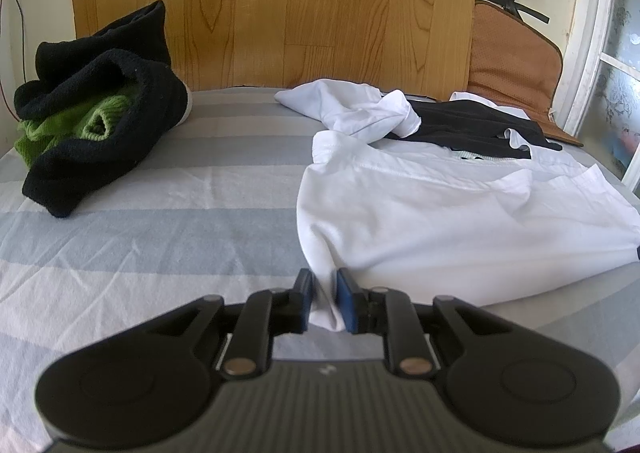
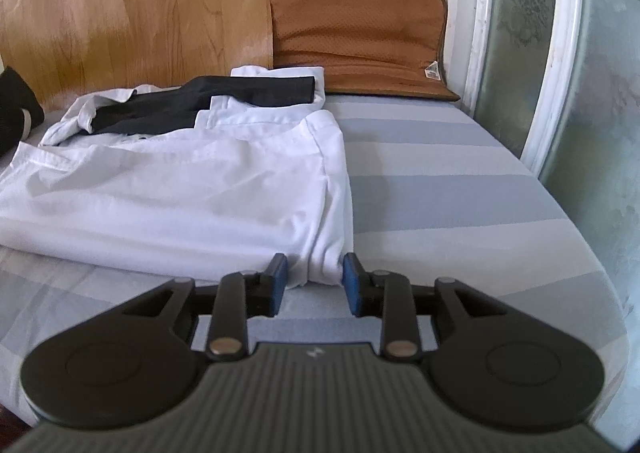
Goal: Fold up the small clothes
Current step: 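Press the folded T-shirt edge flat with both grippers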
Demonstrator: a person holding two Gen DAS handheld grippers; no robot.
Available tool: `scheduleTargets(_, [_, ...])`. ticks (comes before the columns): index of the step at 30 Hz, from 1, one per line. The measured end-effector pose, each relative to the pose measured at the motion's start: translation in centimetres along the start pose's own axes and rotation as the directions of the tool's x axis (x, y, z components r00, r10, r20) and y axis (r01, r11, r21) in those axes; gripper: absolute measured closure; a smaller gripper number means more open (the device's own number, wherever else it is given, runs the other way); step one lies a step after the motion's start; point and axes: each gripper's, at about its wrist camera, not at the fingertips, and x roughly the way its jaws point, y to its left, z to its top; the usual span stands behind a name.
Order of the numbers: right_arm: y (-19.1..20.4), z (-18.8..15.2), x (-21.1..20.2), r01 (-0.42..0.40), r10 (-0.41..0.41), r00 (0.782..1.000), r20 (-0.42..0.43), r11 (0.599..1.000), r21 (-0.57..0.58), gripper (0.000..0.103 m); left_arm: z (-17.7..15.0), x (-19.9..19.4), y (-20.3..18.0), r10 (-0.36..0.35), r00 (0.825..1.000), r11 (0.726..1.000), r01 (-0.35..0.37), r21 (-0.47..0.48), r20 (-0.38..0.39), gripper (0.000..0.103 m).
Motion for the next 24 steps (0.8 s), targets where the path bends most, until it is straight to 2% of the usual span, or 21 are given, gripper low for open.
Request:
scheduleTargets(8, [0.3,0.2,0.0,0.03,-0.031,0.999,-0.029,0.999,-0.027,0.065,0.1,0.0,-0.1,0.002,1.0,1.0,-0.002,0.003,-0.003,0.087])
scheduleTargets(24, [1.3,0.4,0.1,0.064,-0.067,0.997,-0.04,0.996,-0.067,0.065,0.2,0.2,-0.3,0.014,1.0,1.0,-0.014,0.017,-0.008,0.086])
